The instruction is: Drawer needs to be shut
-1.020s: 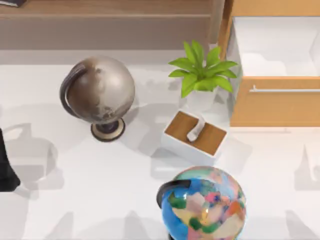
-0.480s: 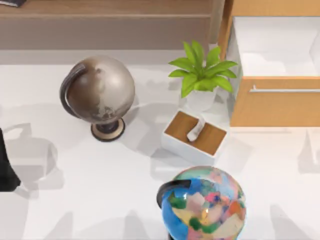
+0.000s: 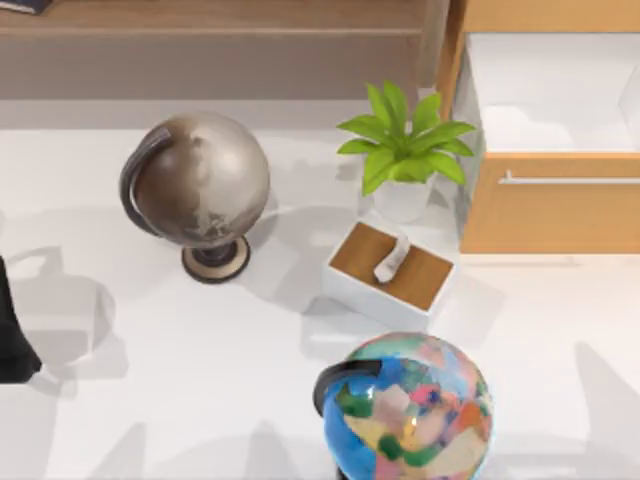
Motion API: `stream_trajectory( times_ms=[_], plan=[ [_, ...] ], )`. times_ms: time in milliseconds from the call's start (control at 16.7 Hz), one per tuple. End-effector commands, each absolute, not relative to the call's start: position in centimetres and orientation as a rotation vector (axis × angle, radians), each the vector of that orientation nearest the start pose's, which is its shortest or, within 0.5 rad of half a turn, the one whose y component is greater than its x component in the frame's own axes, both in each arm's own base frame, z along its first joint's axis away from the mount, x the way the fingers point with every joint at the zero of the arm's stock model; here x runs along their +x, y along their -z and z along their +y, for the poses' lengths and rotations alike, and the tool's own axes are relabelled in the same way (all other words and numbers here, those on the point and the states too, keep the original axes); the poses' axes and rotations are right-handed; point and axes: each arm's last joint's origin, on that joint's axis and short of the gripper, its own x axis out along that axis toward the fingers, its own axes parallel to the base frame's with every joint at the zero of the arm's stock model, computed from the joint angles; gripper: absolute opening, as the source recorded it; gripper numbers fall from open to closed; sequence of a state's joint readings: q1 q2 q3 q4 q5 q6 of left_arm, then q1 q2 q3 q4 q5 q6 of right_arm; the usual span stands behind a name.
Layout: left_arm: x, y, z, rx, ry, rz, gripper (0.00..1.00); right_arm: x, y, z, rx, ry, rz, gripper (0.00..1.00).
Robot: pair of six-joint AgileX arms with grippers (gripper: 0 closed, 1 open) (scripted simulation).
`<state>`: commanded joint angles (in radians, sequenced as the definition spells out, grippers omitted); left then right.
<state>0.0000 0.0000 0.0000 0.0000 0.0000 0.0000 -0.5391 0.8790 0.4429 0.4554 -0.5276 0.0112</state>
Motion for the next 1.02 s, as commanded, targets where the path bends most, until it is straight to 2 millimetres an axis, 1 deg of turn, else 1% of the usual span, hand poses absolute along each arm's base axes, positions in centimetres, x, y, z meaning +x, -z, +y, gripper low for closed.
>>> stream_trajectory(
  times_ms=[180, 300, 360, 720, 840, 1020],
  plan=[
    [10.6, -16.0, -0.1, 0.000, 0.000, 0.000, 1.00, 19.3, -25.8, -11.6, -0.003, 0.003, -0.001, 1.00],
    [10.6, -16.0, -0.1, 0.000, 0.000, 0.000, 1.00, 19.7, -25.8, -12.7, 0.000, 0.001, 0.000, 1.00],
    [10.6, -16.0, -0.1, 0.000, 0.000, 0.000, 1.00, 19.8, -25.8, -12.8, 0.000, 0.000, 0.000, 1.00],
    [10.6, -16.0, -0.1, 0.000, 0.000, 0.000, 1.00, 19.9, -25.5, -12.6, -0.004, -0.006, 0.007, 1.00],
    [10.6, -16.0, -0.1, 0.000, 0.000, 0.000, 1.00, 20.6, -24.3, -12.0, -0.035, -0.023, 0.025, 1.00],
    [10.6, -16.0, -0.1, 0.000, 0.000, 0.000, 1.00, 22.0, -21.4, -10.2, -0.144, -0.058, 0.063, 1.00]
  ],
)
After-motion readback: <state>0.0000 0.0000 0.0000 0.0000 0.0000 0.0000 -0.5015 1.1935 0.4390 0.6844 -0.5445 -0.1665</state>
